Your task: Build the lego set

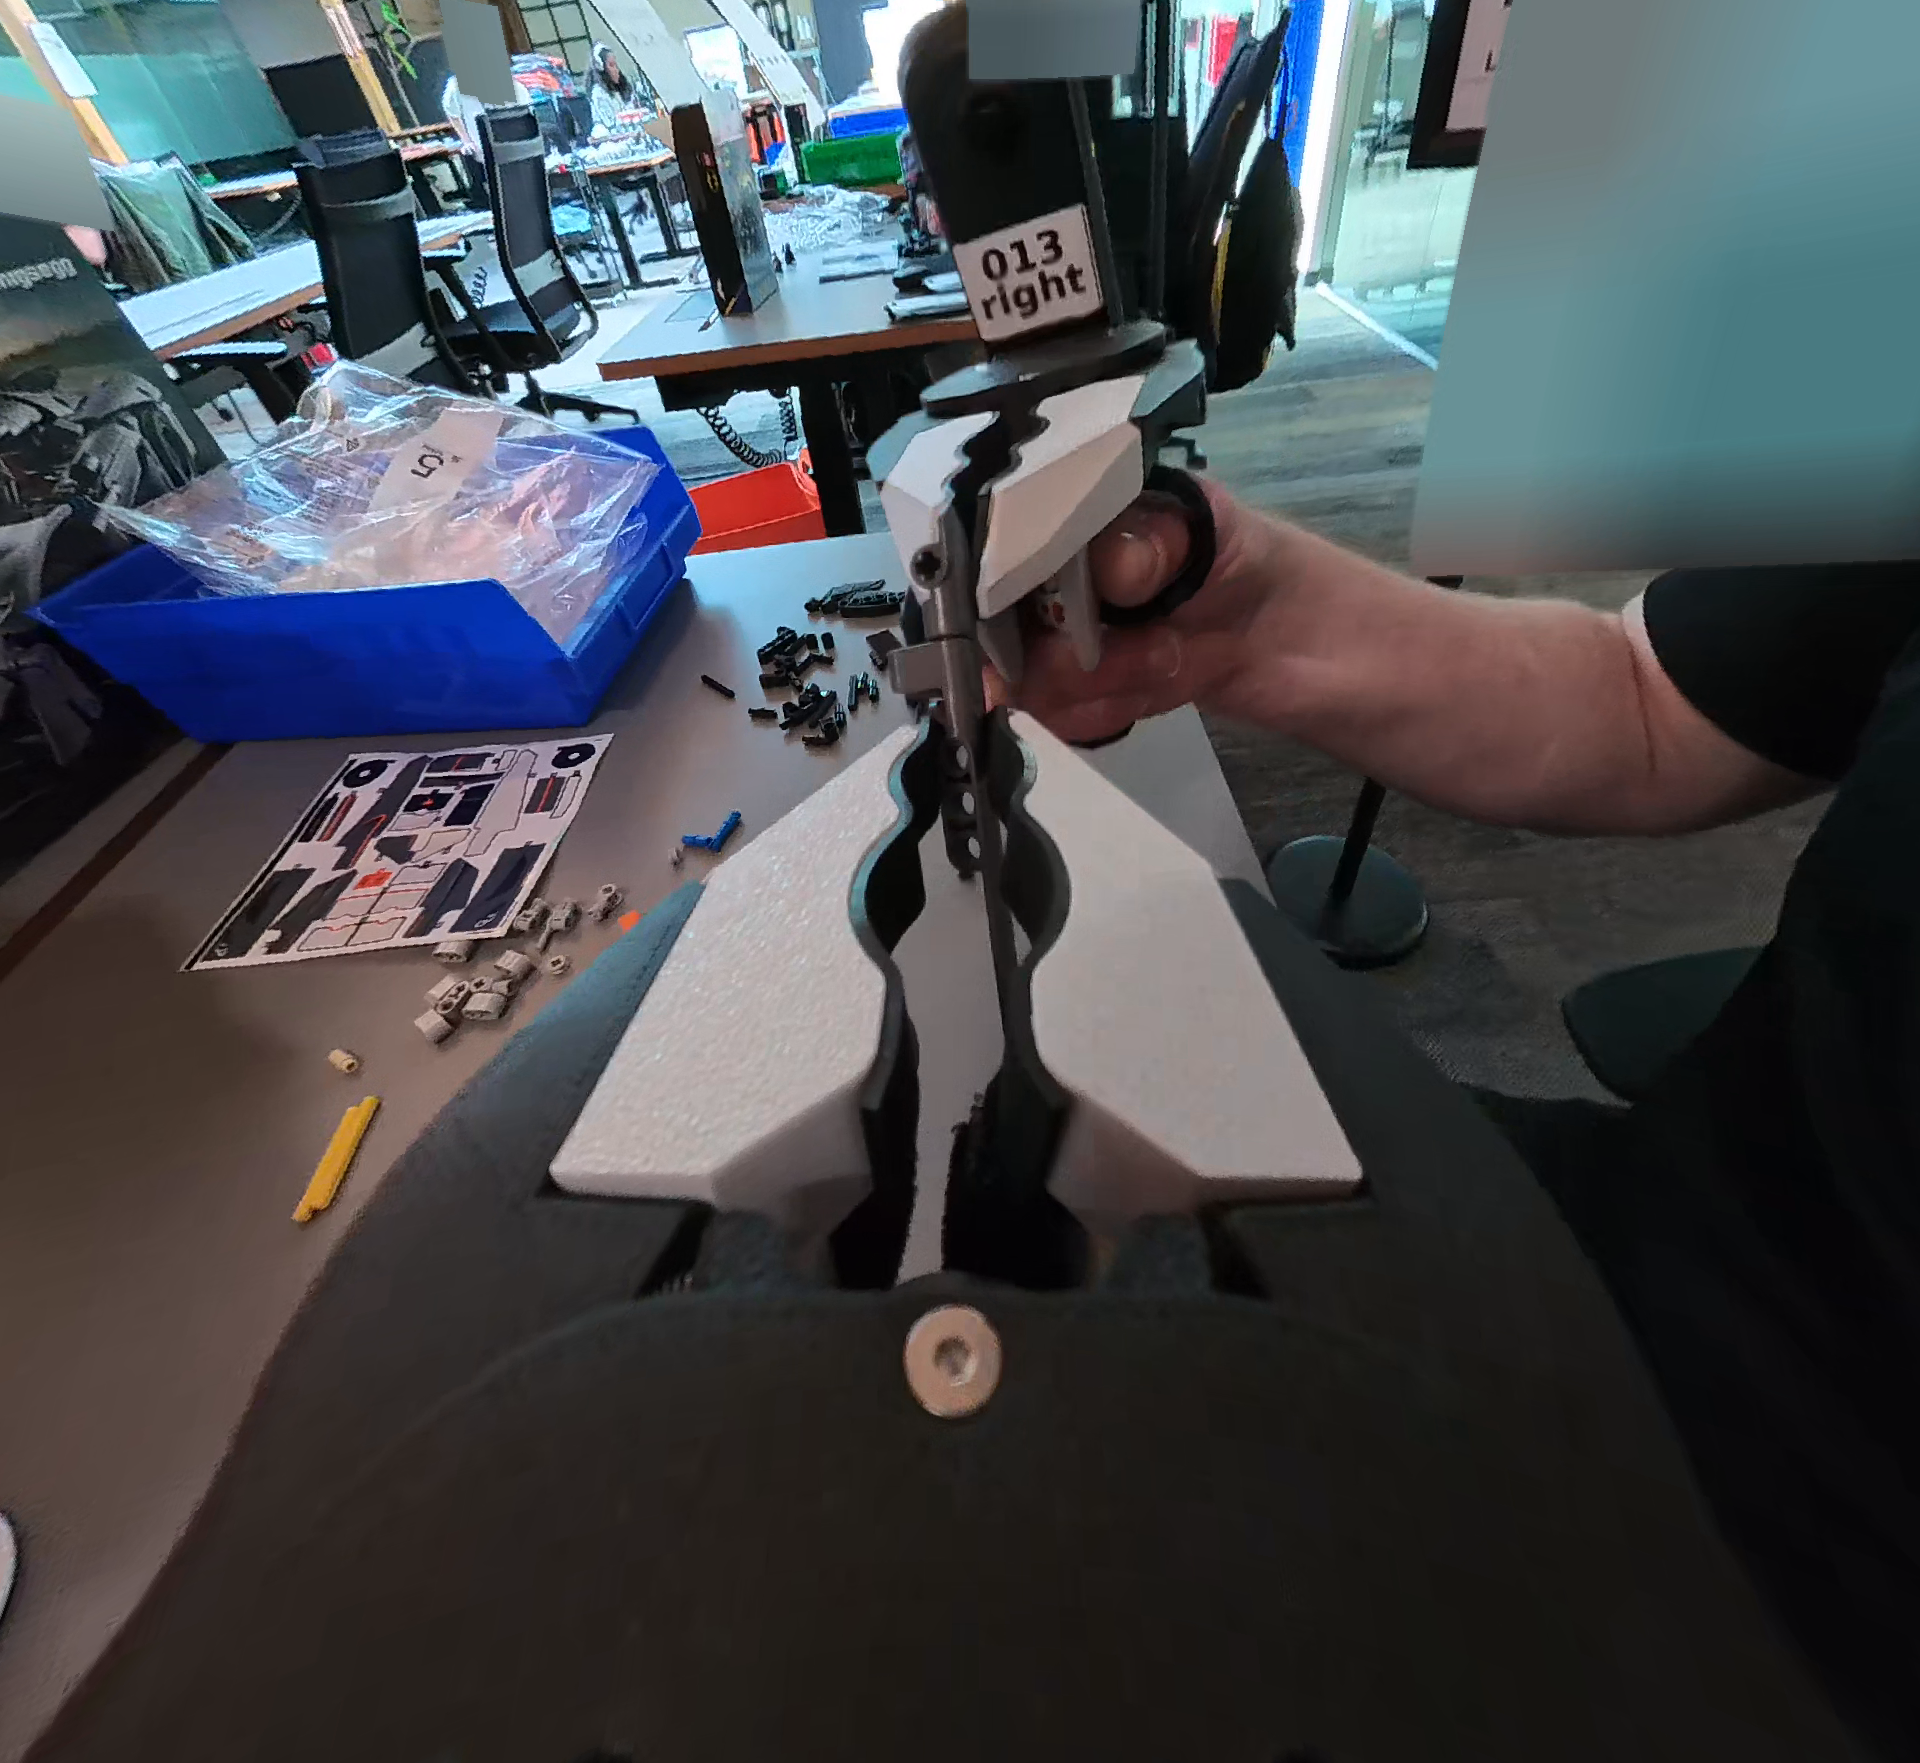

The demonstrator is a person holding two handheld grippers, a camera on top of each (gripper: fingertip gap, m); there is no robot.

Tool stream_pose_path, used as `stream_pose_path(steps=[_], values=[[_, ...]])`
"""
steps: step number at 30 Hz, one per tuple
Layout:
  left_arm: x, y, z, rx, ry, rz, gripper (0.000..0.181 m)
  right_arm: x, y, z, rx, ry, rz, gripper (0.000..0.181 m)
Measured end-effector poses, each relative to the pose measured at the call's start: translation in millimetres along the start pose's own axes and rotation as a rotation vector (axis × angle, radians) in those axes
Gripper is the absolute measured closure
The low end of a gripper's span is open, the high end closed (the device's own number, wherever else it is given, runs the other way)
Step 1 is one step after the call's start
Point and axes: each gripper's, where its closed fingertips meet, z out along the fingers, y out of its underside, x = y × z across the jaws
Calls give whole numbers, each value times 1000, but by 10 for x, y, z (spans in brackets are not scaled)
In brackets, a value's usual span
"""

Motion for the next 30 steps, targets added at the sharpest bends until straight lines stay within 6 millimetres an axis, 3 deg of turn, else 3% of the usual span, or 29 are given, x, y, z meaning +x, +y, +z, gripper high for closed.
stream_pose_path(steps=[11, 17, 21, 24, 26, 28, 30], values=[[-15, 147, 30, -125, -25, 95, 177, 28, 122, 13, -141, 26, -28, 181], [-60, 173, 39, -123, -18, 47, 177, 98, 128, 24, -167, 55, -22, 179], [-63, 161, 49, -110, 76, -101, 177, 221, 21, -97, -159, 136, -46, 159], [-11, 185, 80, -131, 145, -166, 176, 211, 125, -123, -196, 127, -46, 145], [3, 243, 131, -169, 166, -171, 176, 169, 206, -65, -221, 108, -64, 148], [36, 288, 177, -194, 198, -182, 176, 133, 215, -35, -210, 81, -82, 176], [-23, 311, 200, -202, 153, -146, 176, 168, 223, -47, -200, 92, -55, 177]])
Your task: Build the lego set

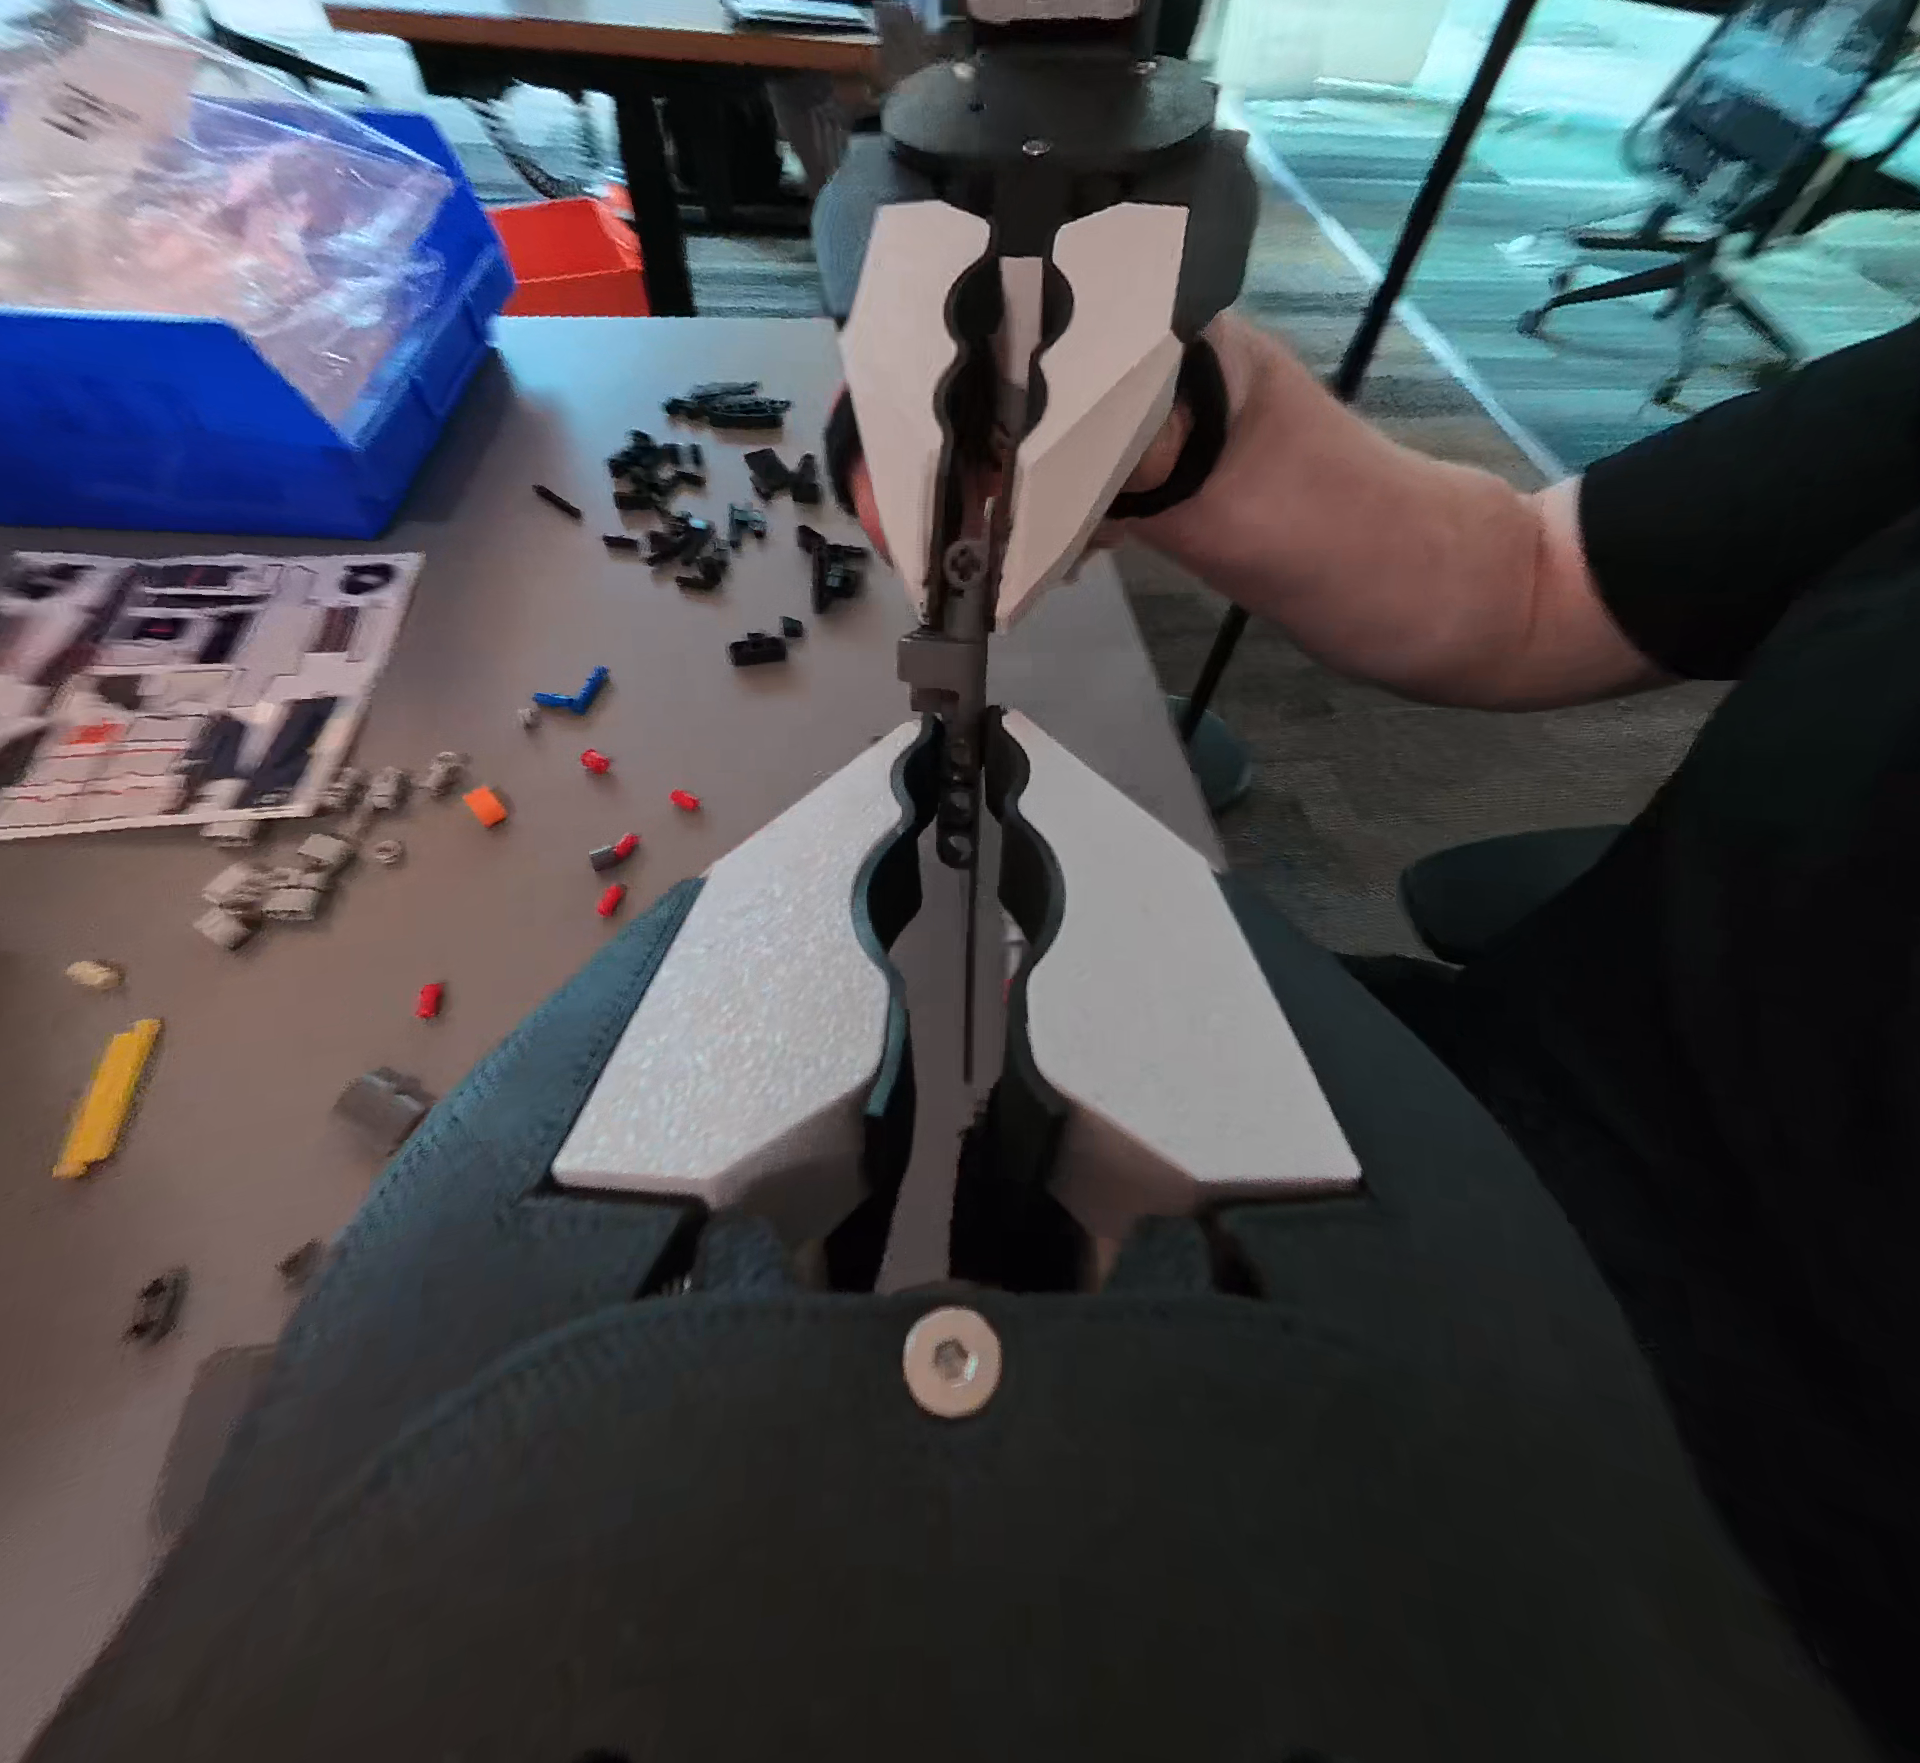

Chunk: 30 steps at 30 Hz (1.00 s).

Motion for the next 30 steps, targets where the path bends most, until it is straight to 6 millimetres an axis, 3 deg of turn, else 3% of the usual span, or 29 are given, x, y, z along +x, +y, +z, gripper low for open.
stream_pose_path(steps=[2, 4, 6, 8, 11, 16, 19, 21, 23, 26, 30], values=[[-124, -64, -42, 35, -140, 85, 169, 94, -36, -53, 59, 33, 67, 177], [-259, -70, -108, 9, -325, 218, 146, 224, -94, -152, 164, 61, 179, 177], [-309, -79, -132, -48, -503, 422, 139, 313, -76, -201, 238, 73, 276, 177], [-355, -64, -109, -144, -671, 662, 142, 329, -58, -204, 294, 59, 351, 177], [-393, -13, -26, -247, -799, 878, 154, 328, -35, -188, 334, 55, 412, 178], [-405, 92, 8, -283, -790, 875, 162, 343, 81, -165, 308, 125, 415, 177], [-447, 378, 52, -375, -665, 765, 163, 452, 185, -317, 262, 252, 362, 136], [-459, 560, 86, -420, -553, 665, 163, 541, 227, -518, 255, 319, 333, 137], [-450, 867, 139, -528, -388, 516, 162, 619, 276, -703, 238, 384, 307, 139], [-364, 1238, 211, -637, -172, 379, 162, 616, 302, -860, 230, 398, 296, 144], [-371, 1349, 270, -666, -103, 345, 161, 570, 336, -907, 194, 402, 268, 144]])
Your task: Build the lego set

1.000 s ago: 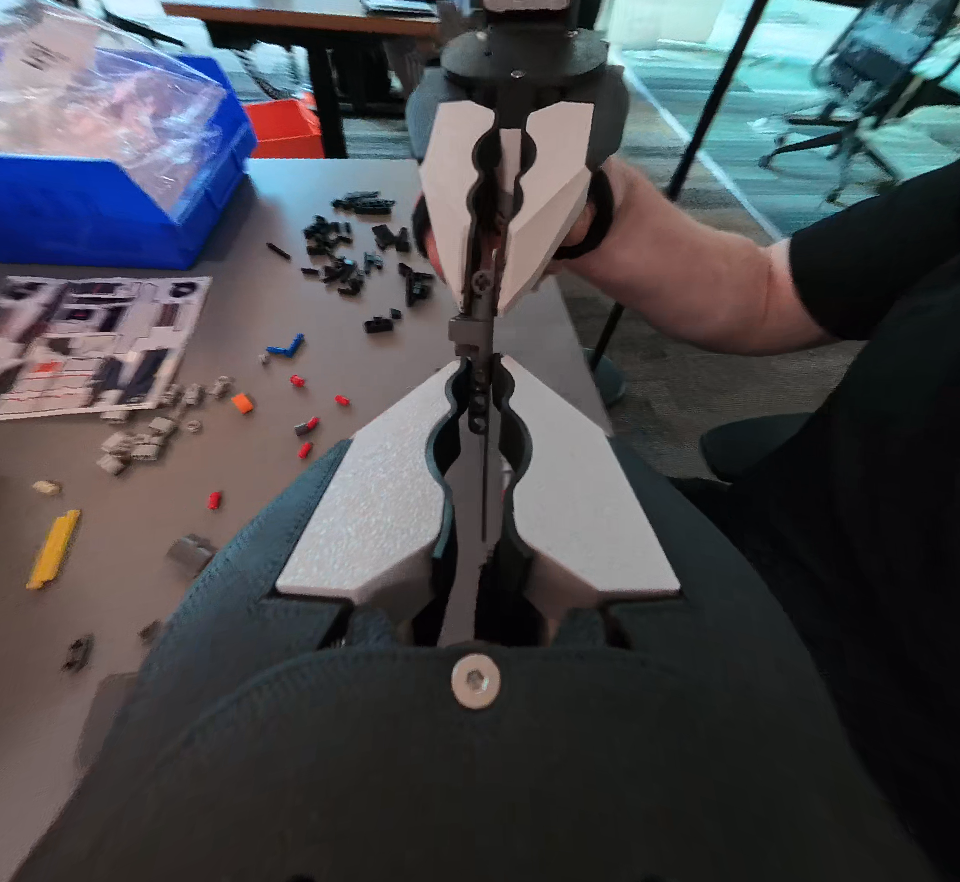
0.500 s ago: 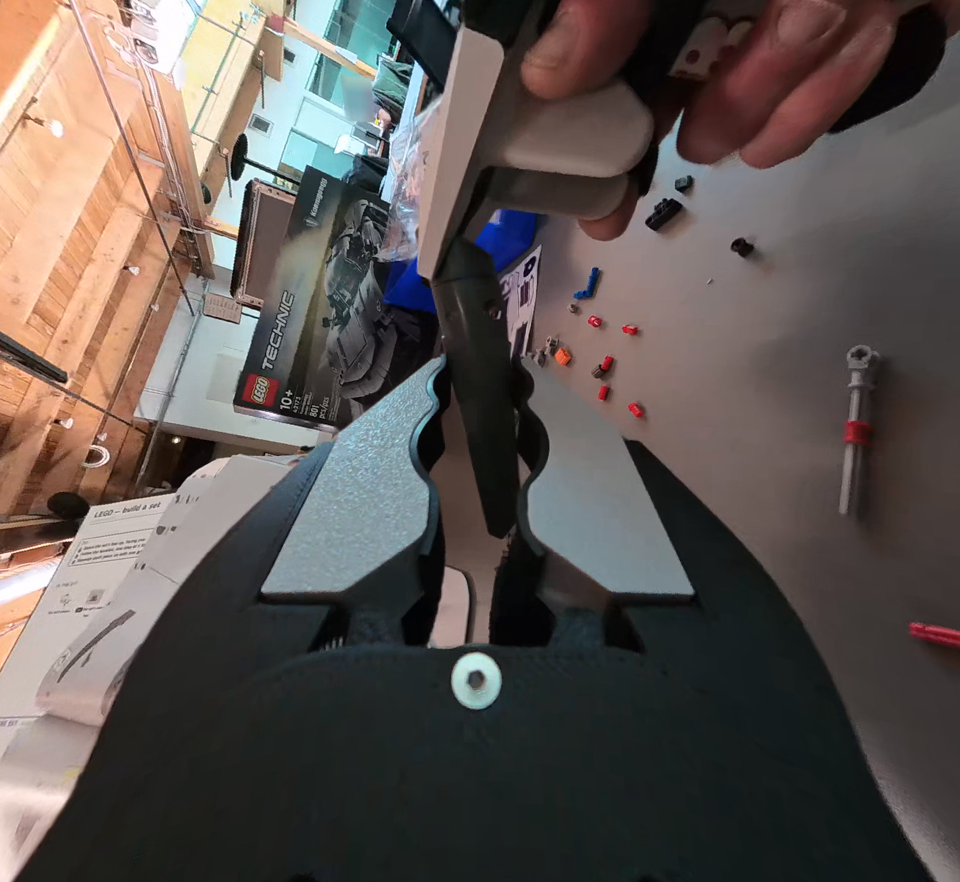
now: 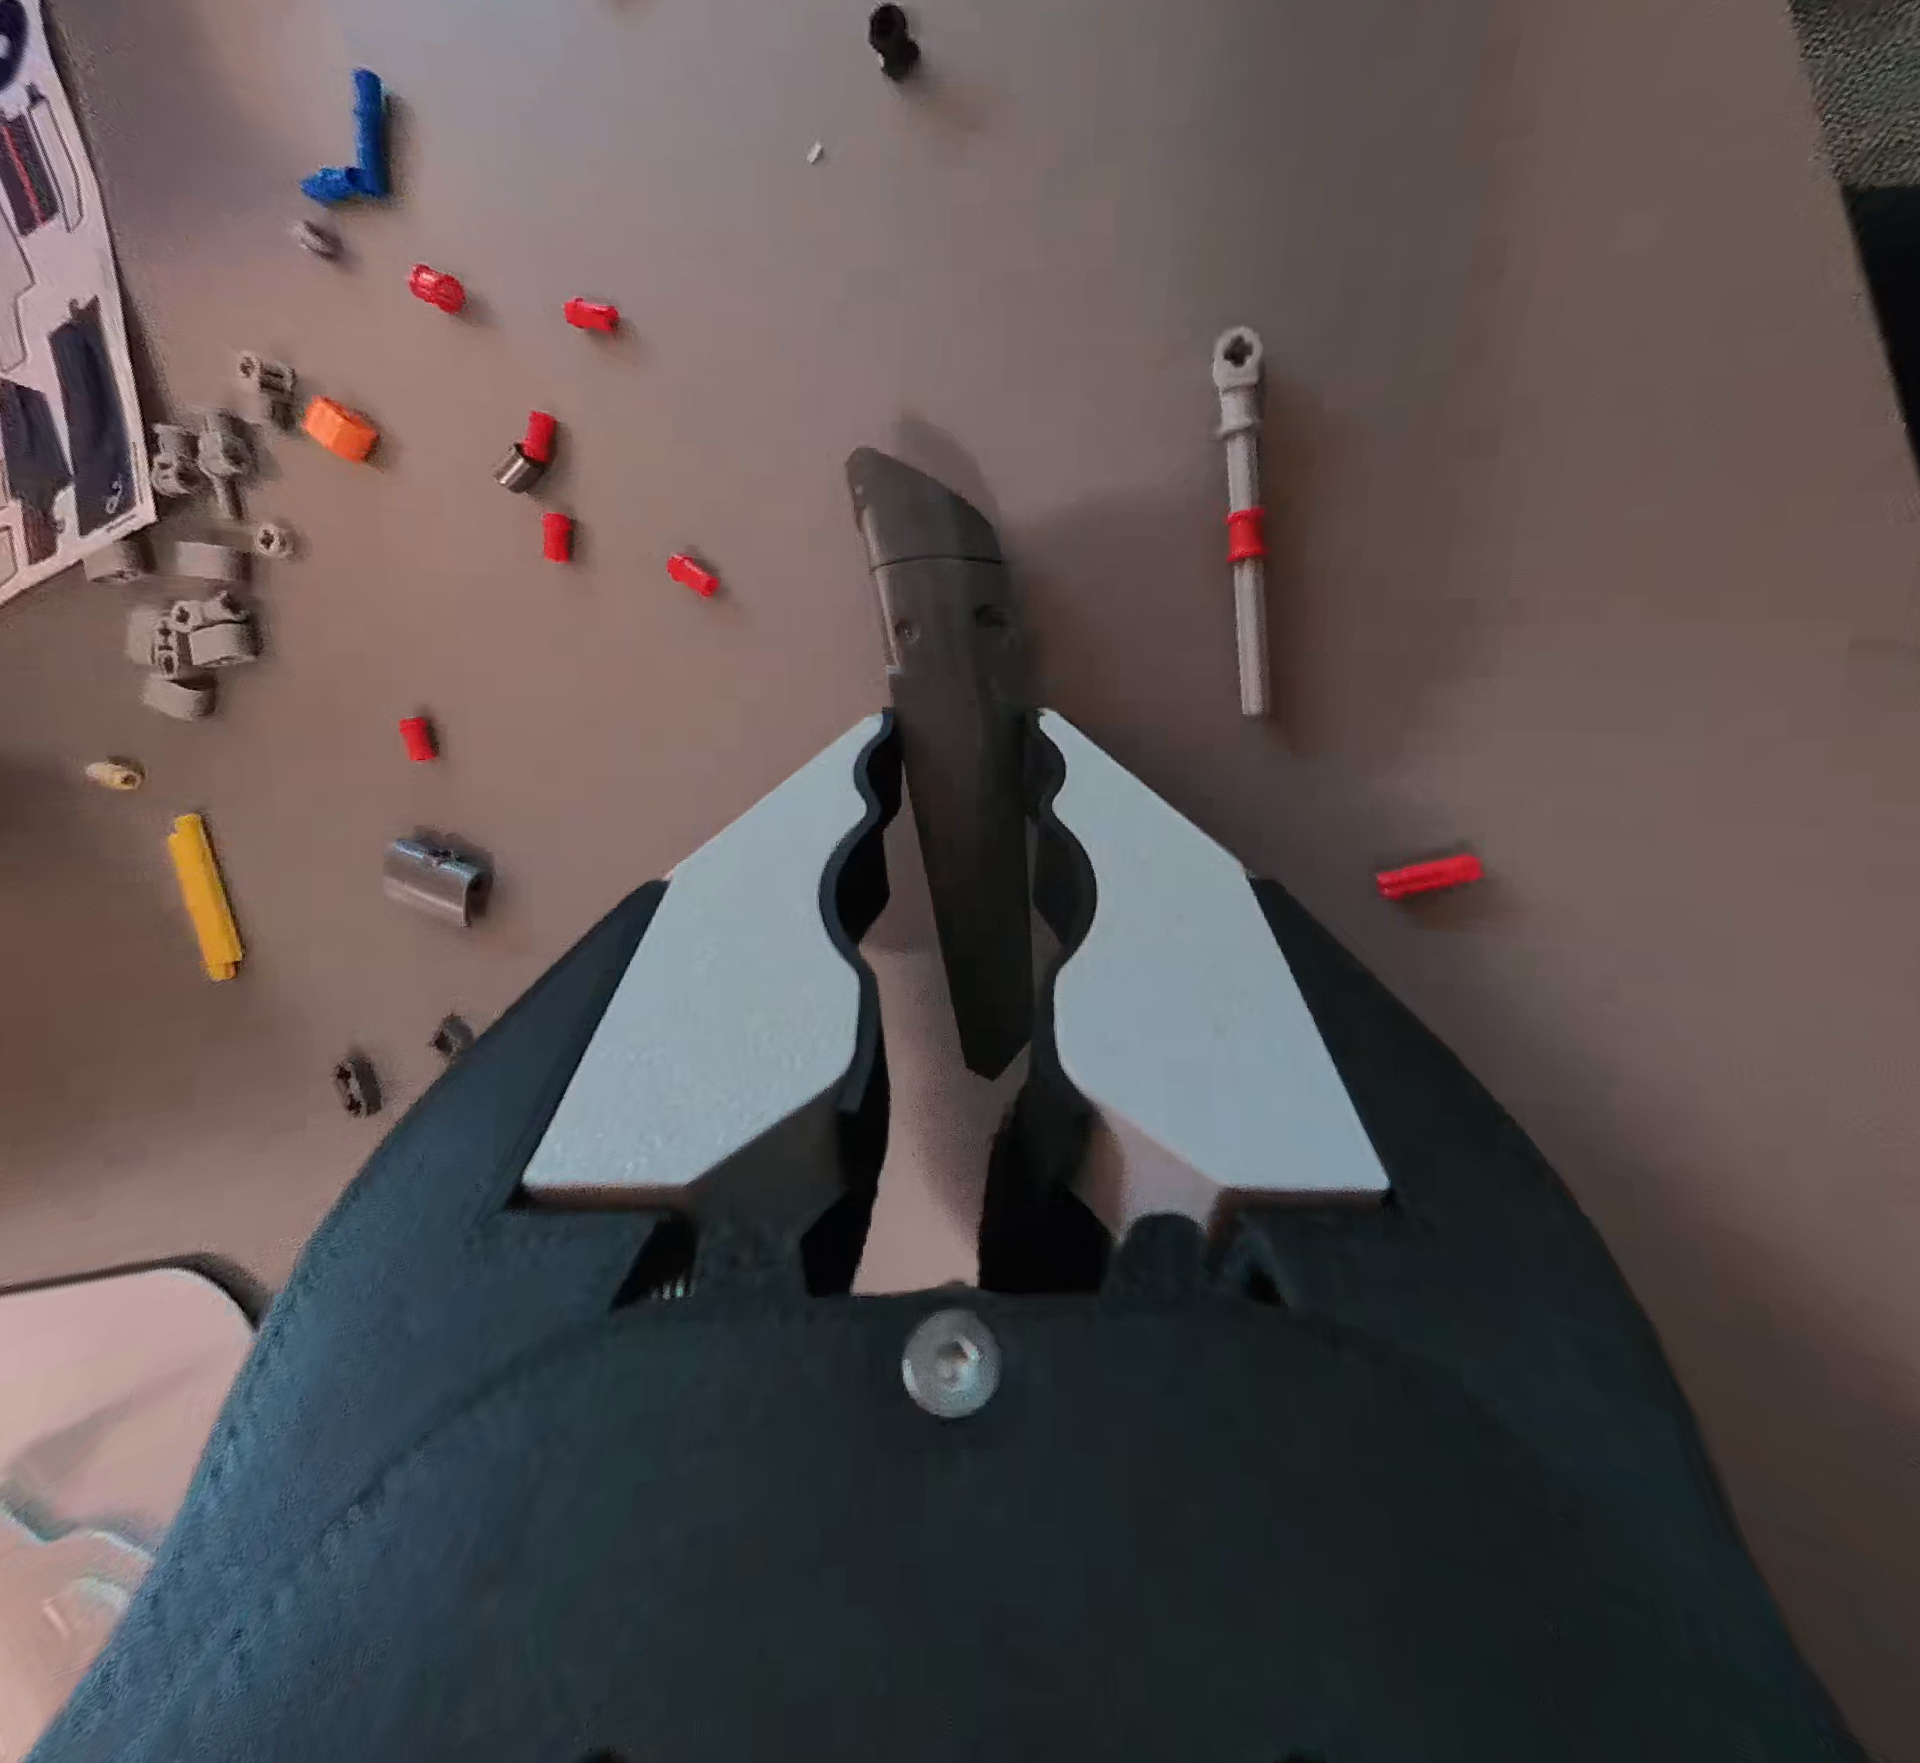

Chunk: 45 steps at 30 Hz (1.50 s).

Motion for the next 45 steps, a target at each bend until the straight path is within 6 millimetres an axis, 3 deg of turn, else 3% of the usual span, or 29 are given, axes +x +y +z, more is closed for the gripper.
stream_pose_path(steps=[2, 6, 12, 15, 20, 24, 30, 34, 37, 45], values=[[-14, -1, 6, 2, 5, -10, 156, 1, 6, 2, -11, 2, -13, 142], [-55, 61, -88, 10, -23, -15, 129, 50, -23, -16, -24, 13, -38, 141], [-306, 206, -415, 28, -106, -60, 133, 182, -27, -2, -122, 56, -142, 141], [-519, 210, -538, 26, -182, -55, 139, 324, -17, 42, -184, 129, -216, 136], [-1191, 119, -598, 23, -382, -71, 143, 720, -42, 21, -212, 331, -374, 130], [-1803, -12, -340, 15, -416, -122, 140, 744, 46, 110, -105, 333, -423, 136], [-2629, -97, 255, 59, -285, -406, 124, 706, 173, 163, -111, 358, -550, 140], [-3077, 1, 594, 11, -283, -486, 116, 717, 271, 184, -164, 362, -604, 141], [-3189, 182, 851, -91, -234, -549, 108, 698, 264, 176, -158, 352, -616, 140], [-3217, 15, 1004, 13, -131, -631, 140, 615, 199, 139, -109, 315, -608, 140]])
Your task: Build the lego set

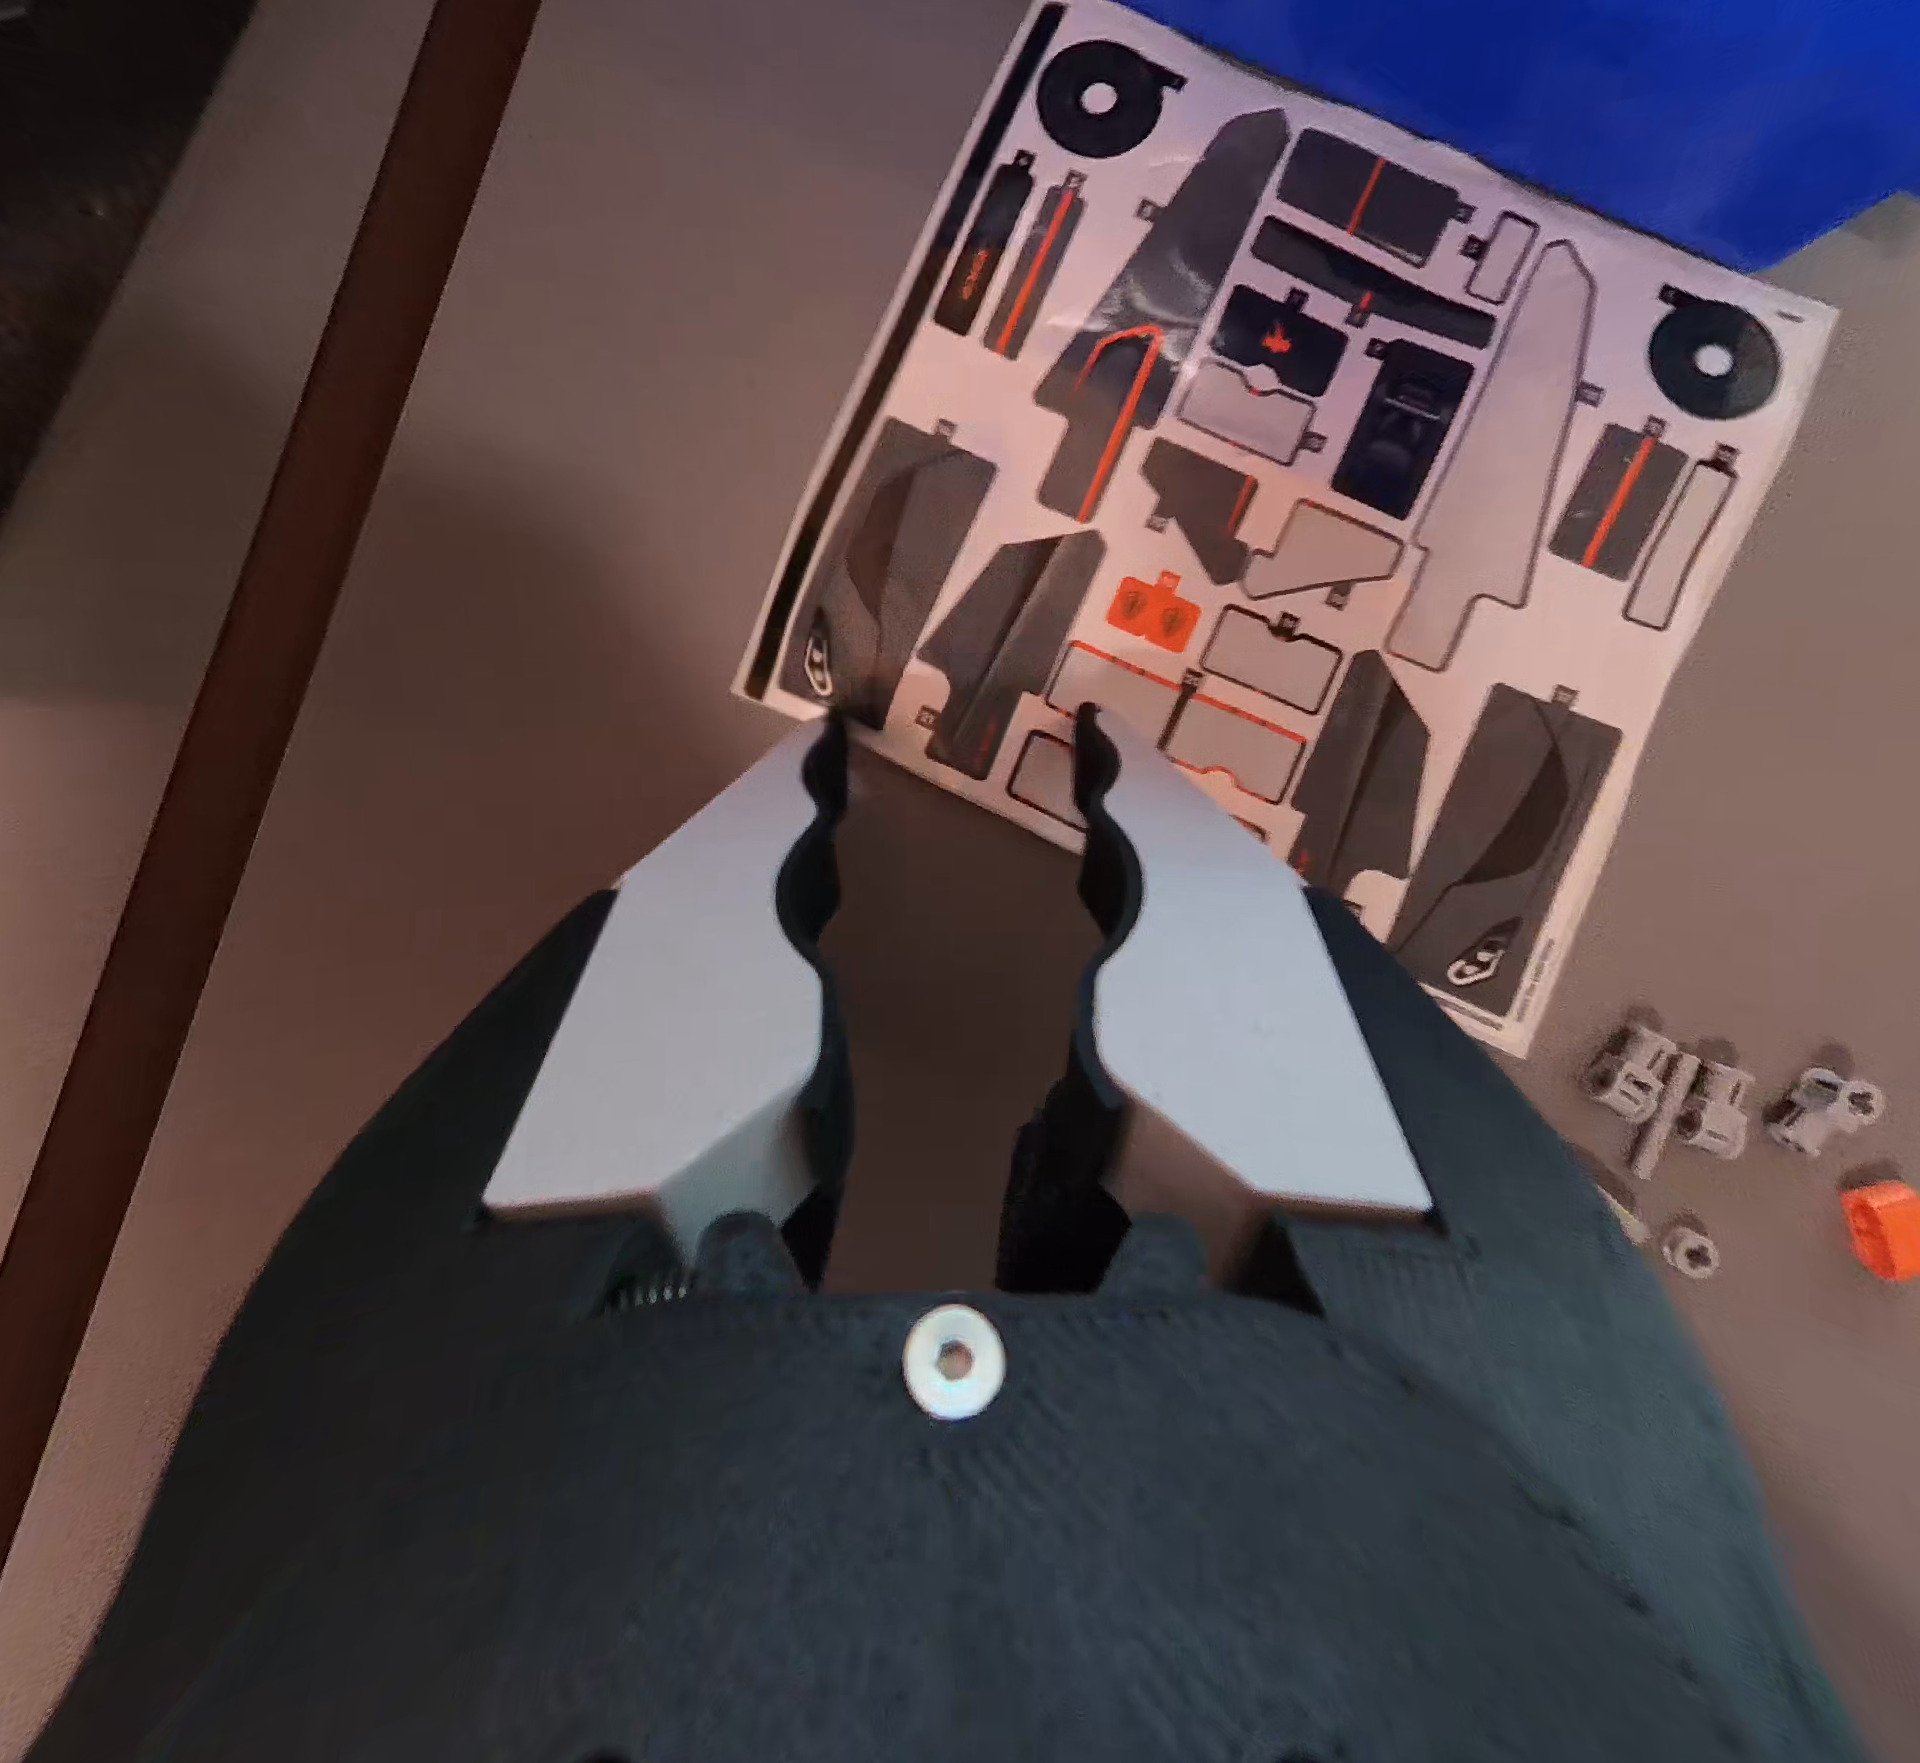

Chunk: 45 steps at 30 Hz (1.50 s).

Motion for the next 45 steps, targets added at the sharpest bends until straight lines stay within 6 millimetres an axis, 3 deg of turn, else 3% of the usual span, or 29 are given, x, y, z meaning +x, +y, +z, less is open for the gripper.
stream_pose_path(steps=[2, 4, 9, 11, 15, 18, 24, 29, 33, 35, 37, 45], values=[[20, -45, 26, 27, -19, 29, 166, 8, -16, -13, 10, 0, 6, 141], [-35, -70, 49, 34, -87, 57, 181, 9, -18, -19, 14, -2, 11, 141], [-39, -57, 27, 31, -127, 95, 181, 27, -7, -23, 8, 15, -1, 141], [-22, -97, -67, 59, -172, 120, 181, 50, -11, -29, 13, 23, 3, 141], [131, -208, -445, 150, -237, 158, 181, 150, -28, -60, 35, 55, 38, 137], [326, -308, -870, 258, -248, 175, 181, 265, -63, -102, 70, 91, 86, 131], [979, -394, -1837, 486, -218, 258, 181, 612, -182, -222, 186, 115, 349, 119], [1534, -273, -2281, 524, -129, 327, 181, 622, -482, -210, 260, 17, 428, 111], [1870, -132, -2488, 554, -56, 366, 181, 392, -726, -143, 259, -182, 452, 123], [1982, -60, -2567, 573, -32, 377, 181, 223, -836, -115, 270, -291, 453, 141], [2033, 9, -2631, 593, -28, 383, 181, 67, -955, -112, 291, -374, 435, 177], [1775, 193, -2987, 738, -54, 307, 162, -188, -1352, 17, 289, -394, 322, 181]])
